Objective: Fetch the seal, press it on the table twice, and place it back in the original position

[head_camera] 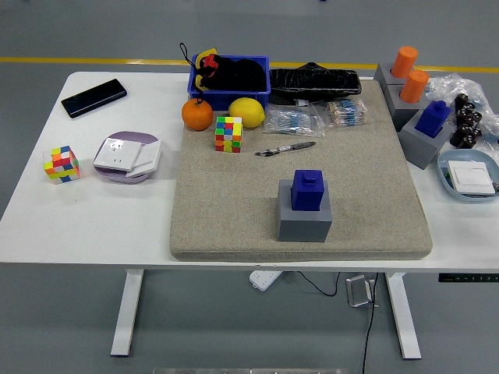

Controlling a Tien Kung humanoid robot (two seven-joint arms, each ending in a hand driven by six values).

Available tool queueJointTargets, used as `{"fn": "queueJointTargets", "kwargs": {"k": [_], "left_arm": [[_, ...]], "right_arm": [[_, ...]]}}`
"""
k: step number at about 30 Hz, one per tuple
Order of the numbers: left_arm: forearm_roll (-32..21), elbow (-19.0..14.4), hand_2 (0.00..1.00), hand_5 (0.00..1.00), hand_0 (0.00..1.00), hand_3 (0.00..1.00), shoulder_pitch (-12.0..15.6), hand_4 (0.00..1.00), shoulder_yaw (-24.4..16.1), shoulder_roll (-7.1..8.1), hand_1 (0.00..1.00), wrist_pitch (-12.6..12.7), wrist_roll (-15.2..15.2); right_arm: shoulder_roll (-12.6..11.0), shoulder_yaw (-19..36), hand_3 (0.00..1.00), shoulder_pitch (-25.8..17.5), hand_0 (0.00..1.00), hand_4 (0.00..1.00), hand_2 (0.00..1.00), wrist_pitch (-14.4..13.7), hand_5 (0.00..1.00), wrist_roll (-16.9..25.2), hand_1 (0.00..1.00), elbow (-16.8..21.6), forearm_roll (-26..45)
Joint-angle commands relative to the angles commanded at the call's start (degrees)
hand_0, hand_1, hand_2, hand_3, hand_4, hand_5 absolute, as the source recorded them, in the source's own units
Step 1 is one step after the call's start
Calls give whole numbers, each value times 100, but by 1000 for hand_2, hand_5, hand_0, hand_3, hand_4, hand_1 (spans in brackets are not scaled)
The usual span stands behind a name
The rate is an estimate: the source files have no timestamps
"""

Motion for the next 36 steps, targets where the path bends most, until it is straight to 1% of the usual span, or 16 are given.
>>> {"fn": "queueJointTargets", "kwargs": {"k": [12, 20, 36], "left_arm": [[40, 1, 683, 297, 745, 752, -11, 676, -64, 2, 696, 12, 2], [-53, 33, 683, 297, 745, 752, 3, 675, 16, 12, 695, 32, 8], [-37, 24, 683, 296, 745, 752, 26, 674, -42, -3, 695, 40, 9]], "right_arm": [[23, 60, 827, -3, 906, 998, 862, 39, 741, -61, 862, 6, -19], [31, 56, 825, -7, 903, 998, 853, 61, 739, -100, 856, 9, -11], [-32, 16, 816, 2, 897, 998, 850, 54, 720, -127, 855, 25, -13]]}}
